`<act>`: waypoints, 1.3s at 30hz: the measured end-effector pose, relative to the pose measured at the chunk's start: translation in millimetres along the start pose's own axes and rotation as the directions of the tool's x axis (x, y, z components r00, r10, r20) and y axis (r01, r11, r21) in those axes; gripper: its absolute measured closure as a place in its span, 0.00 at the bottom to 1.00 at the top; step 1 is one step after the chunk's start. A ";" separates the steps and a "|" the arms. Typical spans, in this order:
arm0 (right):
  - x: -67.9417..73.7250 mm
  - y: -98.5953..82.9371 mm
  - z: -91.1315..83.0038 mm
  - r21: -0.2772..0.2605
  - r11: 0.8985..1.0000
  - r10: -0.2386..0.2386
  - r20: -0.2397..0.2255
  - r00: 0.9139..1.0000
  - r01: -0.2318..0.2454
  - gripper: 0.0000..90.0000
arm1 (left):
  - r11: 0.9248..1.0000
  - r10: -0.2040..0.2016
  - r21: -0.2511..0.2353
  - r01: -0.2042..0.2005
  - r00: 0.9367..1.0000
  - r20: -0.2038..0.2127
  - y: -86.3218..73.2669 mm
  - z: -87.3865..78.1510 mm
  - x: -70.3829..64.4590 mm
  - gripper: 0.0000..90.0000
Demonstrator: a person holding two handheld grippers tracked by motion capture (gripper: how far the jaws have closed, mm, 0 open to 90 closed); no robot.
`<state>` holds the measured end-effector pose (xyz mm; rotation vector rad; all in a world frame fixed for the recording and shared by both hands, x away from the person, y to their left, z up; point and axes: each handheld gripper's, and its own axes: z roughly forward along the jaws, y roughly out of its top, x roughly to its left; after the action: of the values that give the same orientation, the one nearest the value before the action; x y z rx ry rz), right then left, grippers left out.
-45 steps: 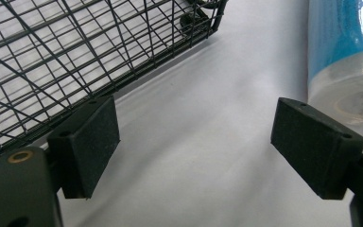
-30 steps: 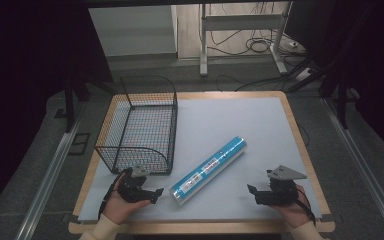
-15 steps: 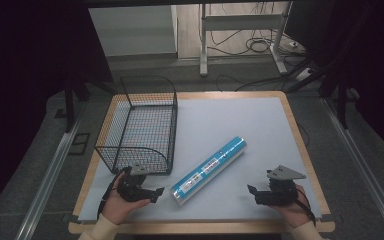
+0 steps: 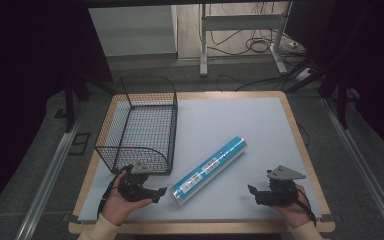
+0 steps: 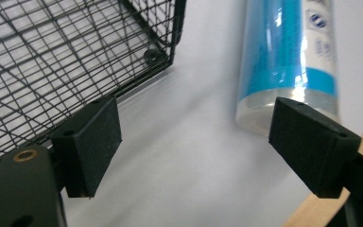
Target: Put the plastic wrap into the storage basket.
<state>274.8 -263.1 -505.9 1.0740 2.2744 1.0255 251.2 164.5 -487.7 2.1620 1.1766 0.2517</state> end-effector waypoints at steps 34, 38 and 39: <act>-0.2 -0.9 1.0 0.008 1.000 -0.009 0.000 1.000 0.009 0.15 | 0.988 0.134 0.068 -0.138 0.989 0.061 44.7 14.3 -45.2 0.19; -0.3 -0.9 1.0 0.007 1.000 -0.010 0.002 1.000 0.010 0.15 | 0.986 0.143 0.078 -0.148 0.987 0.067 49.9 18.4 -48.5 0.19; -0.3 -1.0 0.9 0.006 1.000 -0.010 0.002 1.000 0.010 0.15 | 0.985 0.145 0.082 -0.151 0.987 0.067 50.9 19.1 -48.7 0.19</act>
<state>275.2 -263.4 -507.2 1.0649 2.2807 1.0135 266.3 97.2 -463.8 2.3202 1.0114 0.2009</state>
